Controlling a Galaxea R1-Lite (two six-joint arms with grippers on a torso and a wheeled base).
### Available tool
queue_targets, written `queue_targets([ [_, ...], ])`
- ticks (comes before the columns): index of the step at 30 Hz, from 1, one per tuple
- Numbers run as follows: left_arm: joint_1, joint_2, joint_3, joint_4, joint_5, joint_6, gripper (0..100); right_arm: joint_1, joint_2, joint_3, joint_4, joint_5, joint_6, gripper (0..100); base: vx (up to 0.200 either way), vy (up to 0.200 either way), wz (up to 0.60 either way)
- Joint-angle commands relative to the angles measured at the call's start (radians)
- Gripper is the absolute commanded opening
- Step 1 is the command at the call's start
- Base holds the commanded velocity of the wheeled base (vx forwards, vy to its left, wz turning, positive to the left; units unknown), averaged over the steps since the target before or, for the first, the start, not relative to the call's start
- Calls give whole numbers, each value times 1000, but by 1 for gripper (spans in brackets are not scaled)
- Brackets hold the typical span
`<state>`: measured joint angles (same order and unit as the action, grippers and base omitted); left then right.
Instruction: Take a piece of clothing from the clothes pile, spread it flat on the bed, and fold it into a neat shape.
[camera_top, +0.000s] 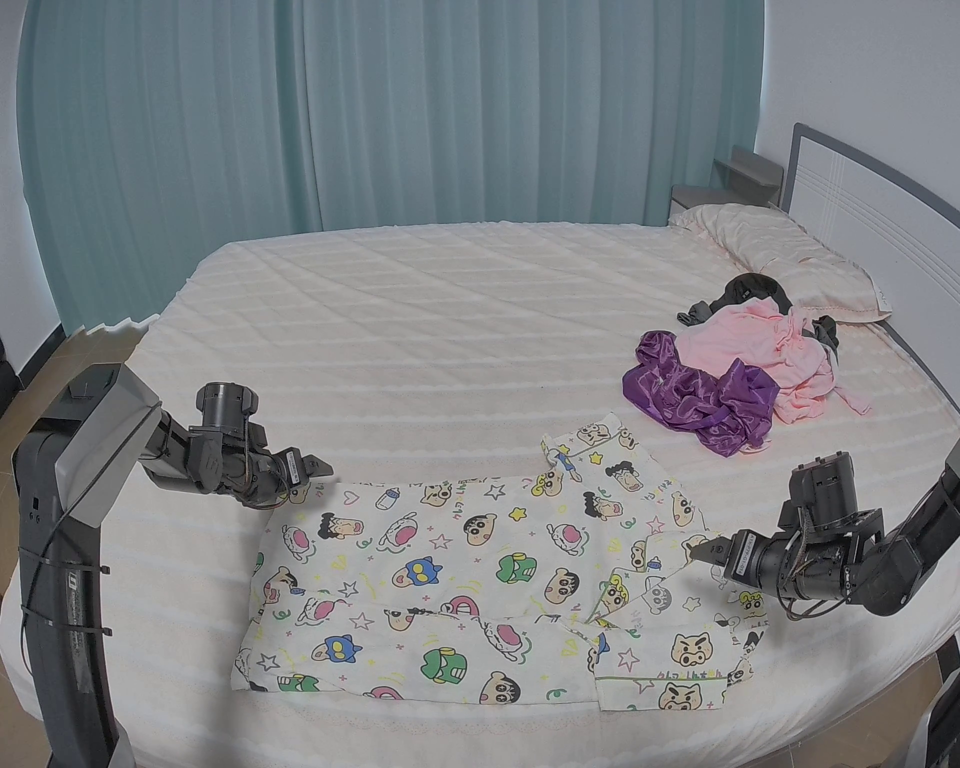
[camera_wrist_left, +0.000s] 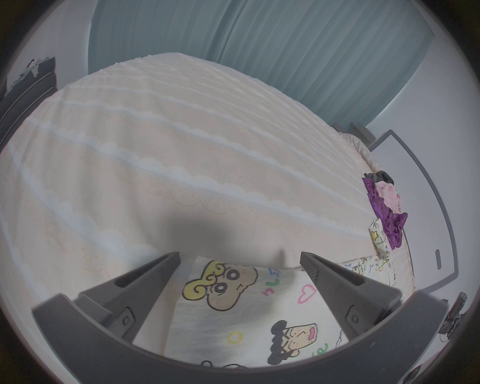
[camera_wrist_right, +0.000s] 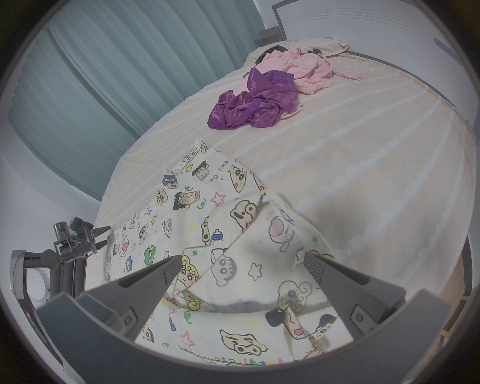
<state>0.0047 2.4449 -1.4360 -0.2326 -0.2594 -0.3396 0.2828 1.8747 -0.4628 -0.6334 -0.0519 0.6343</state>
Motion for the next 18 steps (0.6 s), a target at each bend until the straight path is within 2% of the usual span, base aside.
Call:
queue_targets([
  [1, -11, 32, 0, -1, -3, 4, 100, 1, 12, -39, 0, 3, -1, 100, 0, 0, 0],
  [3, -15, 37, 0, -1, -3, 2, 100, -2, 26, -77, 0, 4, -1, 100, 0, 0, 0],
  [4, -15, 37, -1, -1, -3, 2, 0, -4, 35, -99, 1, 4, -1, 100, 0, 0, 0],
  [9, -17, 34, -3, -4, -1, -3, 0, -17, 98, -223, 12, 9, -1, 100, 0, 0, 0],
  [13, -15, 16, -1, -2, 2, -7, 0, -40, 201, -441, 124, 17, -1, 100, 0, 0, 0],
  [18, -14, -32, 0, -1, 11, -24, 0, -73, 310, -662, 262, 81, -1, 100, 0, 0, 0],
])
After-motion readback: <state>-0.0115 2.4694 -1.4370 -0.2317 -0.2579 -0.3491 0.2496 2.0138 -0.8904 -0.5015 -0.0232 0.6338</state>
